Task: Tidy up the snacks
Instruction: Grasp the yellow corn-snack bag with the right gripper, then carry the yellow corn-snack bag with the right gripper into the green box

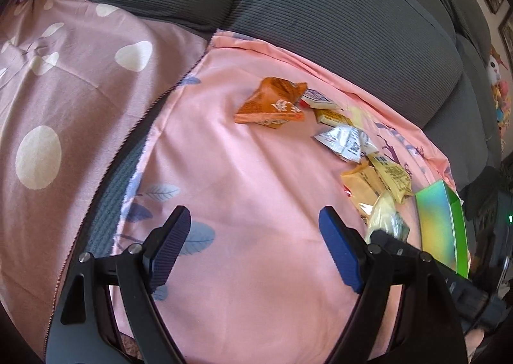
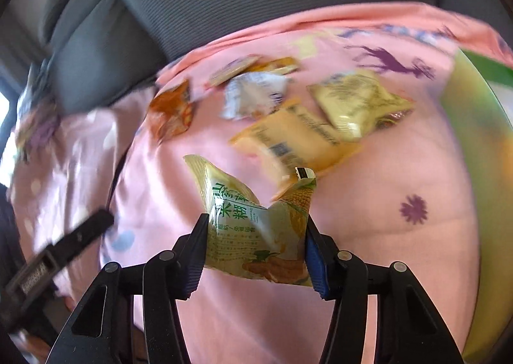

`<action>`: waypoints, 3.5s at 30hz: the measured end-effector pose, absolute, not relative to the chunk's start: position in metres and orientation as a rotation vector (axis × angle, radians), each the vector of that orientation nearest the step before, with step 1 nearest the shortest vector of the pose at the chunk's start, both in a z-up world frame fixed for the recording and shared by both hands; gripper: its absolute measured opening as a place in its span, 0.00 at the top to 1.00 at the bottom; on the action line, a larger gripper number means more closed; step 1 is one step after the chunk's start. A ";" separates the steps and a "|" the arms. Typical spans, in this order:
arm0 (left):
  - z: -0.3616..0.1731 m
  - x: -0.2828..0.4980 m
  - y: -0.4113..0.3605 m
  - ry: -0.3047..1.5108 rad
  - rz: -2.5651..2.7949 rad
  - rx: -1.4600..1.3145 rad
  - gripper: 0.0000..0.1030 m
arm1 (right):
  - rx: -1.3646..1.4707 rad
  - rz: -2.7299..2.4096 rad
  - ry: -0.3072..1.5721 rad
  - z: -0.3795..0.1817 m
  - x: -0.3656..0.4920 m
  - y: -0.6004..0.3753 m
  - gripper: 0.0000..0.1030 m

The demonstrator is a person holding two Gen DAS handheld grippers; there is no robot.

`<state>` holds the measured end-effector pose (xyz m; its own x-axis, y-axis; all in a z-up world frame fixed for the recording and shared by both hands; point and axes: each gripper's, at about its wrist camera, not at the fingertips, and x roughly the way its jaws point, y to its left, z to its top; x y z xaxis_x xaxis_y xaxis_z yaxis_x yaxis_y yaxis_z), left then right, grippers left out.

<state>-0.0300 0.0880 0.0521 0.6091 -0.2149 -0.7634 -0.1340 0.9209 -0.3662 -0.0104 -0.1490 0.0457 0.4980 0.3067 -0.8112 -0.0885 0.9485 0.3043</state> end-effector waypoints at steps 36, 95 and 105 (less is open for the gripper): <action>0.022 -0.027 0.011 1.092 -0.366 -0.379 0.71 | 0.466 0.346 1.085 0.022 0.006 -0.146 0.36; 0.092 -0.072 0.000 0.613 -0.509 -0.272 0.78 | 0.347 0.371 0.683 0.101 -0.043 -0.139 0.45; 0.107 -0.080 -0.013 0.564 -0.508 -0.245 0.78 | 0.343 0.387 0.630 0.115 -0.051 -0.150 0.44</action>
<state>-0.0797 -0.0132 0.1072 0.7268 -0.5215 -0.4470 0.3905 0.8491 -0.3557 -0.0514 -0.1502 0.1150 0.7411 0.4482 -0.4999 -0.2436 0.8733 0.4219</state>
